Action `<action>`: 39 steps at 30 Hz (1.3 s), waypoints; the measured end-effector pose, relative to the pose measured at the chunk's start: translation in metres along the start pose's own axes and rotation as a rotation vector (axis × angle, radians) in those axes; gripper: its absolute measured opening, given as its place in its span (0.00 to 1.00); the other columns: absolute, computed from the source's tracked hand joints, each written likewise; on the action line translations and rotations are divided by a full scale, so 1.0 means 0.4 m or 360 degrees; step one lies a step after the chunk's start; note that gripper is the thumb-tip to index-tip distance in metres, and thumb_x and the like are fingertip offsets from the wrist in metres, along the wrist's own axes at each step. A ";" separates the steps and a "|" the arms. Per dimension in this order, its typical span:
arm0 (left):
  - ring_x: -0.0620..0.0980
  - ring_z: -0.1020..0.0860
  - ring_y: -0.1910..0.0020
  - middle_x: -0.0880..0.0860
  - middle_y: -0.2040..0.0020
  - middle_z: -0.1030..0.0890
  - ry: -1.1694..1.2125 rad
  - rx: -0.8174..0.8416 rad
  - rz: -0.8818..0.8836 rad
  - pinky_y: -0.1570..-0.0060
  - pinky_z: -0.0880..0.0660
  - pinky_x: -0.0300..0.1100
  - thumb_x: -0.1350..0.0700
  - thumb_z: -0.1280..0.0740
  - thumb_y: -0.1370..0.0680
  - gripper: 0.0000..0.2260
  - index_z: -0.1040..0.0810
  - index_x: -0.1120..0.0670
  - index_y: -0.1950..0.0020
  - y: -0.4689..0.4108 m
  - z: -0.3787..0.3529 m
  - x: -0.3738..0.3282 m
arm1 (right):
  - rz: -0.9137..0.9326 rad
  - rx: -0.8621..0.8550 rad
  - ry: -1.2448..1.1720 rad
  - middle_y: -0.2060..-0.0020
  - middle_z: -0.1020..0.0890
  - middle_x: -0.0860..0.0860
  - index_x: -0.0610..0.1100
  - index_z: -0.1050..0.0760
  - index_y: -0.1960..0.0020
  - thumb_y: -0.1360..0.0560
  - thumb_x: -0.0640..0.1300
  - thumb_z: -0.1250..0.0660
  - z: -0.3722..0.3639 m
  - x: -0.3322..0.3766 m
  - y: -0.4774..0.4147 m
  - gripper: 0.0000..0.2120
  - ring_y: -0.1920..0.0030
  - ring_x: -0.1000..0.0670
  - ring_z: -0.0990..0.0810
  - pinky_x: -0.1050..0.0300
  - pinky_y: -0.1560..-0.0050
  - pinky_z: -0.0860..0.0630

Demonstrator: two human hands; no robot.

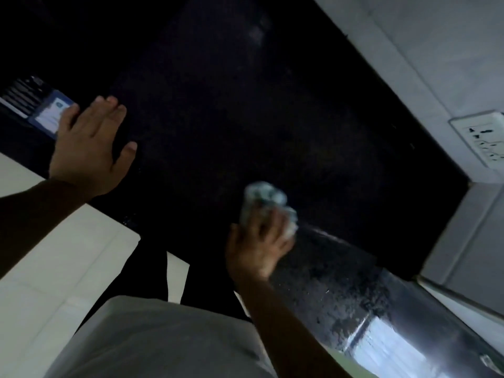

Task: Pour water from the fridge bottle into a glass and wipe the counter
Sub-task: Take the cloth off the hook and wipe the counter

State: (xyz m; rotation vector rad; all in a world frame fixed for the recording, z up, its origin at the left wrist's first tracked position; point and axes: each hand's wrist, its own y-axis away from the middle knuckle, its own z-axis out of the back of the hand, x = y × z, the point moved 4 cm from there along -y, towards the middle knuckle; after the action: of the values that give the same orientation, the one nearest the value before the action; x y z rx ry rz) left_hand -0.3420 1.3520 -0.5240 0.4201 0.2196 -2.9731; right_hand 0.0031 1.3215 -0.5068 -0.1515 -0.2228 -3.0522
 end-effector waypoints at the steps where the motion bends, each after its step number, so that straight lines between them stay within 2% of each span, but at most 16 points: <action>1: 0.51 0.41 0.23 0.52 0.24 0.36 -0.0001 0.0028 0.0011 0.24 0.52 0.50 0.43 0.45 0.19 0.30 0.34 0.61 0.23 -0.001 -0.001 0.000 | 0.0256 0.0076 -0.0044 0.24 0.39 0.42 0.54 0.39 0.23 0.26 0.62 0.43 -0.015 0.097 -0.001 0.33 0.24 0.36 0.45 0.23 0.35 0.40; 4: 0.46 0.46 0.22 0.55 0.23 0.34 -0.0033 0.0088 0.0027 0.24 0.53 0.47 0.44 0.44 0.20 0.30 0.37 0.59 0.22 -0.001 -0.011 0.010 | 0.0949 0.0168 -0.0163 0.23 0.40 0.45 0.54 0.39 0.22 0.25 0.61 0.42 -0.039 0.318 -0.085 0.33 0.23 0.38 0.49 0.26 0.30 0.51; 6: 0.45 0.46 0.21 0.50 0.23 0.37 -0.0057 0.0060 0.0023 0.24 0.51 0.49 0.43 0.44 0.20 0.30 0.37 0.57 0.22 0.002 -0.025 0.026 | 0.1058 0.0082 -0.0074 0.22 0.38 0.45 0.54 0.36 0.23 0.25 0.60 0.43 -0.031 0.363 -0.206 0.31 0.23 0.39 0.45 0.29 0.28 0.50; 7: 0.46 0.45 0.20 0.48 0.22 0.39 -0.0072 0.0037 0.0006 0.23 0.49 0.51 0.43 0.44 0.20 0.30 0.37 0.55 0.21 0.004 -0.033 0.035 | 0.0985 0.0045 -0.0056 0.22 0.38 0.46 0.55 0.36 0.23 0.26 0.59 0.44 -0.024 0.343 -0.269 0.31 0.24 0.39 0.43 0.30 0.29 0.49; 11: 0.51 0.43 0.19 0.46 0.18 0.44 -0.0130 -0.0045 -0.0090 0.25 0.41 0.61 0.45 0.42 0.19 0.30 0.44 0.49 0.18 0.016 -0.058 0.065 | 0.0189 -0.0196 0.0003 0.23 0.36 0.44 0.56 0.35 0.24 0.23 0.56 0.43 0.034 -0.030 -0.353 0.27 0.26 0.37 0.38 0.34 0.31 0.40; 13: 0.52 0.45 0.19 0.46 0.18 0.46 -0.0136 -0.0060 -0.0108 0.26 0.40 0.64 0.45 0.42 0.19 0.31 0.46 0.49 0.17 0.021 -0.070 0.074 | -0.0111 -0.0317 0.0053 0.25 0.32 0.44 0.55 0.32 0.25 0.20 0.55 0.45 0.074 -0.275 -0.247 0.24 0.27 0.36 0.34 0.38 0.32 0.35; 17: 0.50 0.48 0.18 0.46 0.17 0.47 -0.0131 -0.0004 -0.0031 0.25 0.42 0.64 0.42 0.43 0.20 0.33 0.48 0.49 0.17 0.020 -0.087 0.094 | -0.0753 -0.0109 0.0080 0.29 0.32 0.34 0.46 0.30 0.26 0.19 0.52 0.44 0.080 -0.636 0.118 0.24 0.28 0.32 0.35 0.37 0.31 0.35; 20: 0.51 0.46 0.18 0.46 0.17 0.47 -0.0087 -0.0071 -0.0108 0.25 0.41 0.63 0.43 0.42 0.20 0.32 0.45 0.49 0.18 0.024 -0.084 0.096 | -0.1369 -0.0048 0.0002 0.28 0.36 0.29 0.43 0.32 0.25 0.22 0.61 0.50 0.068 -0.762 0.330 0.33 0.30 0.27 0.37 0.33 0.31 0.38; 22: 0.49 0.46 0.19 0.43 0.18 0.49 -0.0047 -0.0107 -0.0138 0.25 0.41 0.62 0.44 0.42 0.20 0.31 0.47 0.47 0.18 0.020 -0.073 0.083 | -0.1712 -0.0050 -0.0052 0.26 0.38 0.31 0.45 0.35 0.24 0.25 0.66 0.54 0.062 -0.779 0.389 0.37 0.29 0.30 0.38 0.37 0.29 0.42; 24: 0.48 0.46 0.19 0.41 0.19 0.51 -0.0057 -0.0106 -0.0144 0.24 0.43 0.58 0.43 0.42 0.20 0.31 0.49 0.46 0.18 0.016 -0.060 0.064 | -0.1999 -0.0071 -0.0133 0.25 0.40 0.34 0.48 0.38 0.23 0.22 0.67 0.53 0.055 -0.766 0.404 0.35 0.27 0.34 0.39 0.41 0.27 0.46; 26: 0.47 0.46 0.19 0.41 0.19 0.51 -0.0037 -0.0077 -0.0162 0.24 0.45 0.55 0.43 0.42 0.19 0.31 0.49 0.46 0.19 0.016 -0.047 0.046 | -0.2140 -0.0086 -0.0157 0.24 0.41 0.36 0.49 0.40 0.22 0.19 0.66 0.50 0.051 -0.723 0.385 0.32 0.27 0.36 0.40 0.40 0.26 0.47; 28: 0.48 0.45 0.20 0.43 0.20 0.48 -0.0008 -0.0067 -0.0185 0.25 0.44 0.56 0.44 0.41 0.19 0.30 0.48 0.46 0.19 0.017 -0.035 0.034 | -0.1958 -0.0093 -0.0047 0.25 0.38 0.34 0.46 0.37 0.23 0.18 0.63 0.47 0.047 -0.639 0.337 0.30 0.27 0.33 0.38 0.38 0.26 0.43; 31: 0.52 0.41 0.21 0.51 0.22 0.39 0.0021 -0.0055 -0.0163 0.25 0.44 0.58 0.46 0.42 0.18 0.26 0.38 0.52 0.21 0.012 -0.019 0.021 | -0.1317 -0.0193 0.0033 0.28 0.32 0.33 0.43 0.29 0.27 0.19 0.57 0.44 0.028 -0.436 0.226 0.26 0.27 0.30 0.36 0.34 0.29 0.39; 35: 0.62 0.37 0.22 0.63 0.22 0.34 0.0007 -0.0010 -0.0050 0.25 0.46 0.59 0.52 0.42 0.18 0.25 0.36 0.61 0.22 0.008 0.002 0.005 | -0.0458 -0.0077 -0.0136 0.22 0.39 0.42 0.55 0.35 0.24 0.23 0.60 0.42 -0.006 -0.099 0.048 0.28 0.22 0.36 0.45 0.30 0.29 0.47; 37: 0.63 0.36 0.23 0.64 0.23 0.33 0.0013 0.0002 -0.0036 0.24 0.46 0.60 0.56 0.42 0.18 0.24 0.35 0.63 0.23 0.007 0.021 -0.009 | 0.0025 -0.0119 -0.0124 0.22 0.37 0.43 0.55 0.35 0.24 0.21 0.59 0.40 -0.007 0.065 -0.042 0.27 0.23 0.36 0.43 0.29 0.29 0.46; 39: 0.63 0.38 0.22 0.64 0.23 0.34 -0.0017 0.0115 -0.0007 0.24 0.48 0.59 0.57 0.44 0.18 0.25 0.36 0.63 0.22 0.001 0.032 -0.017 | 0.0349 -0.0094 -0.0070 0.22 0.37 0.43 0.53 0.35 0.23 0.20 0.58 0.42 -0.005 0.208 -0.147 0.26 0.23 0.37 0.41 0.29 0.29 0.44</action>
State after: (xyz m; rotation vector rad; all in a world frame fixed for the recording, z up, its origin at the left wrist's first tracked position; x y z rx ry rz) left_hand -0.3390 1.3502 -0.5102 0.4122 0.1119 -2.9938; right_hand -0.0845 1.3733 -0.5085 -0.2304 -0.1101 -2.8404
